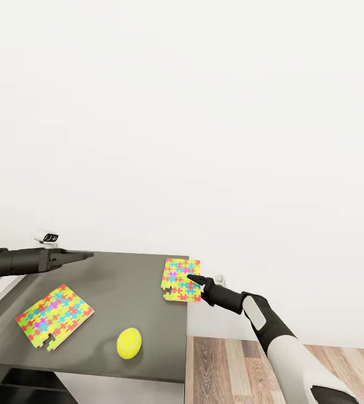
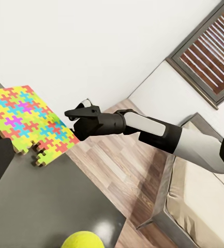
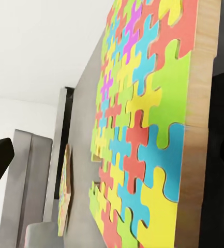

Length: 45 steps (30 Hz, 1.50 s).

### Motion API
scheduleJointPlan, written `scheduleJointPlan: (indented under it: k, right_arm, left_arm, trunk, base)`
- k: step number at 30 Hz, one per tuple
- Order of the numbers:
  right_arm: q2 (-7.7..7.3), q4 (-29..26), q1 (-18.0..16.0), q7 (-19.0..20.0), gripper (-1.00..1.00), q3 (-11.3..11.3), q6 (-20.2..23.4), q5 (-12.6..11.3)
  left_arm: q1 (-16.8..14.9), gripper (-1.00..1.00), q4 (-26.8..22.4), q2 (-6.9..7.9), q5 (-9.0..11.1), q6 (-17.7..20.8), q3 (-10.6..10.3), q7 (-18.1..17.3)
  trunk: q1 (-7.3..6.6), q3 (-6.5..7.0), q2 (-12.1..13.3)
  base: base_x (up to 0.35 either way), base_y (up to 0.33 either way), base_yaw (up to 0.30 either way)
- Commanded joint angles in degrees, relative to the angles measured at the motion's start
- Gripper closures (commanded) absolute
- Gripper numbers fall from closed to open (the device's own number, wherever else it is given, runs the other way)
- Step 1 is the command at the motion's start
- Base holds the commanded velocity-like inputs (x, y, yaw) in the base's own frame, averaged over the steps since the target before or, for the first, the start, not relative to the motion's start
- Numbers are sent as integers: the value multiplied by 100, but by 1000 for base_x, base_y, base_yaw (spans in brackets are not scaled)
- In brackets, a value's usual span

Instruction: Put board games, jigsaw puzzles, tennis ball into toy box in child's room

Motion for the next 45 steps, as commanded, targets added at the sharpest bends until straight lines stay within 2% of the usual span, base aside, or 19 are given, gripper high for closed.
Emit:
scheduleJointPlan:
  k: [1, 10, 13, 14, 17, 31, 45]
  right_arm:
    - [6, -1, -4, 9, -100, -35, 35, 2]
    - [6, 1, -4, 9, -100, -35, 37, 0]
    - [6, -2, -4, 9, -100, -35, 37, -1]
    - [6, -1, -4, 9, 100, -35, 37, 1]
    - [6, 1, -4, 9, 100, -35, 37, 1]
    - [6, 0, -4, 9, 100, -35, 37, 5]
    - [6, -1, -4, 12, 100, -35, 31, 1]
  left_arm:
    - [-3, -100, 0, 2, -1, 61, -2, -22]
    - [-3, -100, 4, 7, 6, 69, 4, -22]
    - [-3, -100, 7, 7, 7, 72, 6, -22]
    - [-3, -100, 7, 7, 7, 75, 6, -22]
    - [-3, -100, 8, 8, 8, 78, 7, -22]
    - [-3, -100, 9, 8, 8, 78, 7, -22]
    - [-3, -100, 9, 8, 3, 78, 7, -22]
  trunk:
    - [0, -6, -3]
    - [0, -6, -3]
    - [-66, 48, 117]
    - [-88, 66, 158]
    - [-154, 120, 278]
    - [-154, 120, 278]
    - [-462, 371, 839]
  base:
    - [0, 0, 0]
    - [0, 0, 0]
    - [0, 0, 0]
    - [0, 0, 0]
    - [0, 0, 0]
    - [0, 0, 0]
    - [0, 0, 0]
